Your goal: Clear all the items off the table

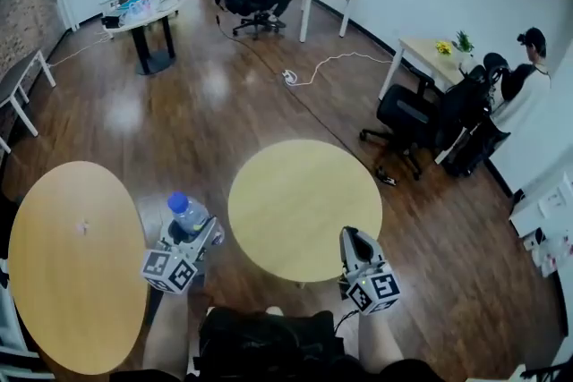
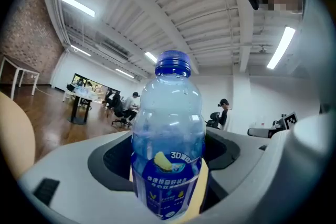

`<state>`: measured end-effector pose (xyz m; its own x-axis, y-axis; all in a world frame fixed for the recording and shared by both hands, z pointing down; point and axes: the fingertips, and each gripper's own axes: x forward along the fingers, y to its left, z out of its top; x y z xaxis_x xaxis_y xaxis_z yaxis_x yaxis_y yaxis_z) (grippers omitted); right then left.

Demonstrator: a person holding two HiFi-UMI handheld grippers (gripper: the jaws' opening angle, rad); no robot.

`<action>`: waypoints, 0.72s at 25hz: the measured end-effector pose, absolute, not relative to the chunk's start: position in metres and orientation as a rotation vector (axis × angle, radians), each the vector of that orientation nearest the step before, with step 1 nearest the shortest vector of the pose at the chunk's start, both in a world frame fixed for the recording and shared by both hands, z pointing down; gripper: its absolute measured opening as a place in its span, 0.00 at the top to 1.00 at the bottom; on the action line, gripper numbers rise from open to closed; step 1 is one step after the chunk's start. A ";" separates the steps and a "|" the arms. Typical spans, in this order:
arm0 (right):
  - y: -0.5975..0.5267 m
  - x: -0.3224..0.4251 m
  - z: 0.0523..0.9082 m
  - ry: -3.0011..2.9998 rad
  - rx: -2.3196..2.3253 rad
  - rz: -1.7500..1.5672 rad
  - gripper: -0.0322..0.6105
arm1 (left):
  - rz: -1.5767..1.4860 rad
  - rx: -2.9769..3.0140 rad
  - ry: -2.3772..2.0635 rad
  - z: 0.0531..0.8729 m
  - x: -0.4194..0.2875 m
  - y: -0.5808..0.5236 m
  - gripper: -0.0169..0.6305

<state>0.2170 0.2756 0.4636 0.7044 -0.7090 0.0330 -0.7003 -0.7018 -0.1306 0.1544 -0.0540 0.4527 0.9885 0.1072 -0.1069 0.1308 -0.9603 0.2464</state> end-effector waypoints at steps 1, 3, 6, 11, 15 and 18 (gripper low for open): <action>0.290 0.220 0.468 1.108 -2.808 -0.131 0.95 | -0.114 2.881 0.226 0.455 0.169 -0.040 0.40; 0.316 0.222 0.480 1.002 -2.814 -0.151 0.95 | -0.064 2.885 0.328 0.463 0.193 -0.015 0.40; 0.342 0.222 0.496 0.874 -2.814 -0.189 0.95 | 0.014 2.883 0.463 0.478 0.223 0.016 0.40; 0.352 0.239 0.510 0.777 -2.825 -0.239 0.95 | 0.079 2.825 0.561 0.497 0.272 0.033 0.40; 0.336 0.258 0.519 0.782 -2.821 -0.289 0.95 | 0.136 2.793 0.575 0.514 0.306 0.029 0.40; 0.322 0.277 0.531 0.775 -2.811 -0.341 0.95 | 0.185 2.791 0.578 0.527 0.335 0.027 0.40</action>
<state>0.2768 0.3223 0.5312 0.8354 -0.5240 0.1661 -0.4764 -0.8409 -0.2568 0.3346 0.0265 0.5266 0.9117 0.4054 0.0669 0.3690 -0.8794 0.3008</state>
